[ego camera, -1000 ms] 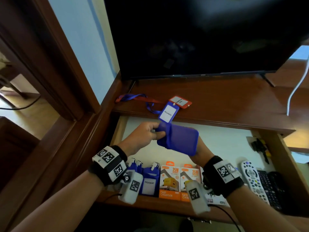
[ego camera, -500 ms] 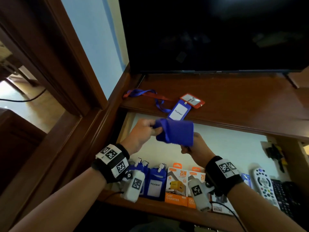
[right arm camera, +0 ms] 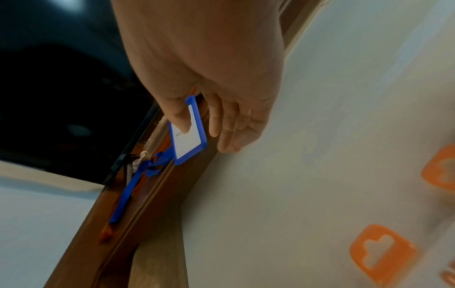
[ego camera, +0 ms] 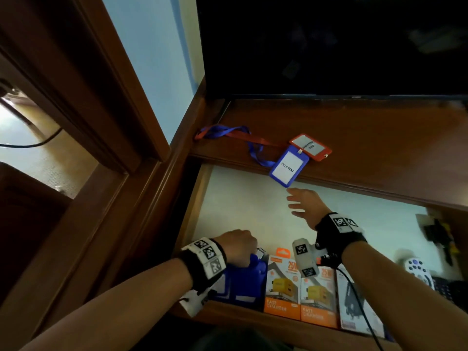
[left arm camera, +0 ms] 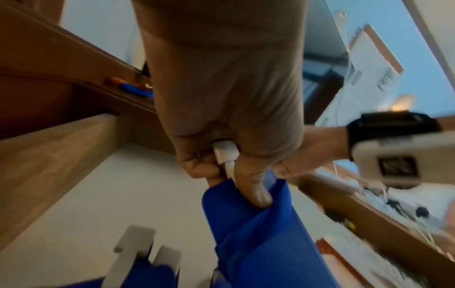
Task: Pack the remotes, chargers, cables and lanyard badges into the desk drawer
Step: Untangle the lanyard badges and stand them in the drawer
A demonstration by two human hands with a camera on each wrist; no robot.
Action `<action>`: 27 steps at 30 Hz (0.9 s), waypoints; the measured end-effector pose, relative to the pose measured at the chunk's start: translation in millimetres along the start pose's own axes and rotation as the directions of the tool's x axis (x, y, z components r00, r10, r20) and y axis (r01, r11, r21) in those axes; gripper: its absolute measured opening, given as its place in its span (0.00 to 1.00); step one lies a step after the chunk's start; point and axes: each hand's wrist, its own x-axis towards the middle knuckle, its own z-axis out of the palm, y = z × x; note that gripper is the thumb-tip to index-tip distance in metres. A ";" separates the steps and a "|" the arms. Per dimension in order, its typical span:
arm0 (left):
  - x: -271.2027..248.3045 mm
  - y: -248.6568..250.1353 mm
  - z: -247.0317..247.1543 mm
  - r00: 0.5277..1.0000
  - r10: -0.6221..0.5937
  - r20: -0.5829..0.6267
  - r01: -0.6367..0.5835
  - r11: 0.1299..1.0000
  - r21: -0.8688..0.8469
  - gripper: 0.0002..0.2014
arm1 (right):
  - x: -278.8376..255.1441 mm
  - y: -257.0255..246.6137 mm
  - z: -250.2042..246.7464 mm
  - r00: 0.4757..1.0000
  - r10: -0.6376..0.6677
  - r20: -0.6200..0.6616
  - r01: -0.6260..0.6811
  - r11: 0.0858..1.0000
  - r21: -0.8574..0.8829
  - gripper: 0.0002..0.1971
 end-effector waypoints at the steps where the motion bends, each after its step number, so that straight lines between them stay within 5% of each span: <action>1: 3.1 2.3 2.0 0.999 0.019 0.028 -0.020 0.999 0.039 0.08 | 3.3 0.0 4.1 1.000 0.009 0.005 -0.009 1.000 0.012 0.20; 5: 14.0 10.9 9.8 0.996 0.059 0.064 -0.065 0.993 0.097 0.09 | 13.1 -5.0 16.3 0.999 0.034 0.008 -0.035 0.991 0.127 0.25; 10: 19.6 16.3 18.5 0.998 0.070 0.000 -0.069 0.992 0.105 0.04 | 19.0 -14.5 25.0 0.999 0.018 0.026 -0.025 0.964 0.265 0.19; 15: 18.2 11.2 24.2 0.997 0.062 -0.049 -0.060 0.997 0.045 0.09 | 15.2 -21.0 23.9 1.000 0.013 -0.015 -0.006 0.924 0.382 0.12; 21: 12.2 0.4 15.9 0.997 0.075 -0.022 -0.078 0.988 -0.132 0.15 | -7.8 -24.4 10.4 0.997 -0.075 -0.032 0.081 0.888 0.453 0.14; 27: 2.2 -7.1 12.4 0.966 0.208 -0.157 -0.231 0.961 -0.153 0.10 | -56.2 -30.0 -16.9 0.969 -0.246 -0.033 0.232 0.853 0.467 0.10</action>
